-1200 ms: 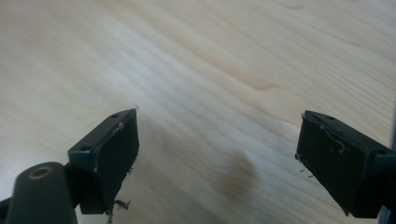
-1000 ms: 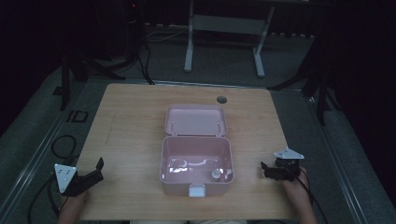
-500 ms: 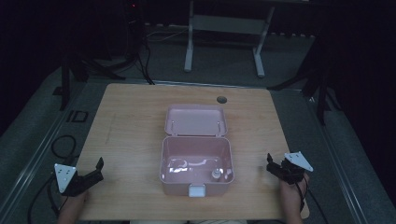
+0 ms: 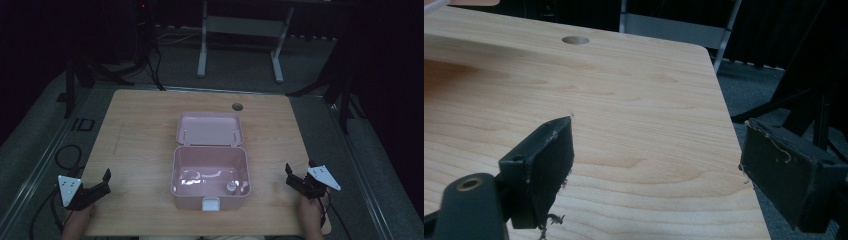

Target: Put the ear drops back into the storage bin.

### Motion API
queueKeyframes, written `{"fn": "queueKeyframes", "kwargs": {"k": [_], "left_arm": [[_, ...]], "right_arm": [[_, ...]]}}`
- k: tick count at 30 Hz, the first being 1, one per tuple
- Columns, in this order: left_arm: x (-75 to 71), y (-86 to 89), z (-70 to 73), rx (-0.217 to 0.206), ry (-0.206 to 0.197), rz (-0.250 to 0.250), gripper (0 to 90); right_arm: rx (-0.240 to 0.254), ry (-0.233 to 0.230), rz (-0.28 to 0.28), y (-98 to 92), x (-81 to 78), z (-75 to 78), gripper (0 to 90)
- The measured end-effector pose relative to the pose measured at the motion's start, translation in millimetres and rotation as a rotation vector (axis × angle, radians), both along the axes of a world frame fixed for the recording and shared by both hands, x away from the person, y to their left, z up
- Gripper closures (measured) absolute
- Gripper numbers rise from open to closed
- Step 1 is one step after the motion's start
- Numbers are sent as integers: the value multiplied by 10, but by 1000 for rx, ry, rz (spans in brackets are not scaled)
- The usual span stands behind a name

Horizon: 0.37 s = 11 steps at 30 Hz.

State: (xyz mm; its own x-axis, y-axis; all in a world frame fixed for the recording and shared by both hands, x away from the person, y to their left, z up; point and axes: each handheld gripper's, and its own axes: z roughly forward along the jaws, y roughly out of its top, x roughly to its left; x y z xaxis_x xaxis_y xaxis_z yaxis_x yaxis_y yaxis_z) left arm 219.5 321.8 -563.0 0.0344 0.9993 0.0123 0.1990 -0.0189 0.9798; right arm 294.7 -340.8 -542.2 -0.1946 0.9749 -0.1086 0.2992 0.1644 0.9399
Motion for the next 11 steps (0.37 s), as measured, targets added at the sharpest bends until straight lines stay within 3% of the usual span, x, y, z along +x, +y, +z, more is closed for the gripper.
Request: {"fn": "queueKeyframes", "kwargs": {"k": [11], "left_arm": [[-1,0,0,1,-1,1,10]], "right_arm": [[21,26,21,-18,28,7,131]]}}
